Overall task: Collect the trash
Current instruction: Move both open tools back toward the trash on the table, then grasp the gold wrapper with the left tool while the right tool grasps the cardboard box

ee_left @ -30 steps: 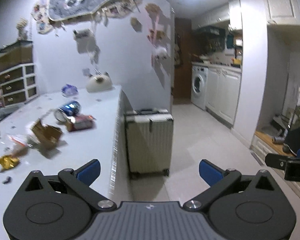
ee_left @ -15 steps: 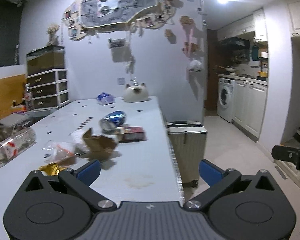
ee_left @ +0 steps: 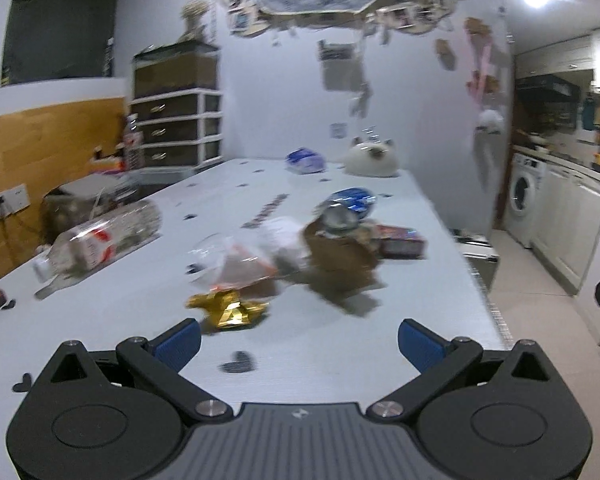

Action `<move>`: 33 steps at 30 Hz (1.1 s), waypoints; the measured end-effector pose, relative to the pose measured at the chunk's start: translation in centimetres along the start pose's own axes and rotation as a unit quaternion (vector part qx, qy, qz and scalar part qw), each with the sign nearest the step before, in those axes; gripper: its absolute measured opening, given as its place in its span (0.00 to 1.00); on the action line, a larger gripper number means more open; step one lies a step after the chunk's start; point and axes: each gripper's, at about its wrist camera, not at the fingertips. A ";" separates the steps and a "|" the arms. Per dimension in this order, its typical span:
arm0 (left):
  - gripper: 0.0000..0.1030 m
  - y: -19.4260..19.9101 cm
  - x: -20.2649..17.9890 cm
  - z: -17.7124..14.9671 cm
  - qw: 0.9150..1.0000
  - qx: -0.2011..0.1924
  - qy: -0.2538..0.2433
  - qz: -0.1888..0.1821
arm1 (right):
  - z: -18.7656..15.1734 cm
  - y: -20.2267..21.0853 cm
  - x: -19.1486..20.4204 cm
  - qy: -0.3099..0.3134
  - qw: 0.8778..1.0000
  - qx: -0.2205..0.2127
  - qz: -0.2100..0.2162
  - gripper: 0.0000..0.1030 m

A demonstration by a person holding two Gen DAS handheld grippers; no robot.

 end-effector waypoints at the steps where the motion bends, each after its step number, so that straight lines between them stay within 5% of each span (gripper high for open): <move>1: 1.00 -0.5 0.9 -0.1 1.000 0.004 0.007 0.003 | -0.1 -0.6 0.7 0.006 1.000 0.000 -0.001 1.00; 7: 1.00 -2.8 4.5 -0.3 0.999 0.023 0.030 0.023 | -0.2 -3.5 3.6 0.034 0.999 -0.009 0.036 1.00; 14: 0.98 -6.4 6.1 0.7 1.000 0.025 0.015 -0.001 | 1.1 -7.9 5.2 0.035 0.995 0.013 0.097 1.00; 22: 0.85 -10.8 7.7 1.2 0.998 0.061 0.012 0.010 | 2.7 -13.1 8.5 0.095 0.987 0.036 0.125 1.00; 33: 0.76 -12.4 8.3 1.1 0.996 0.072 0.032 -0.031 | 2.3 -21.9 12.3 0.139 0.965 0.104 0.198 1.00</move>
Point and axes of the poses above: each gripper's, at about its wrist camera, not at the fingertips, and y roughly against the way its jaws point, x to its left, z to its top, and after that the axes turned 5 degrees about -x, right-handed
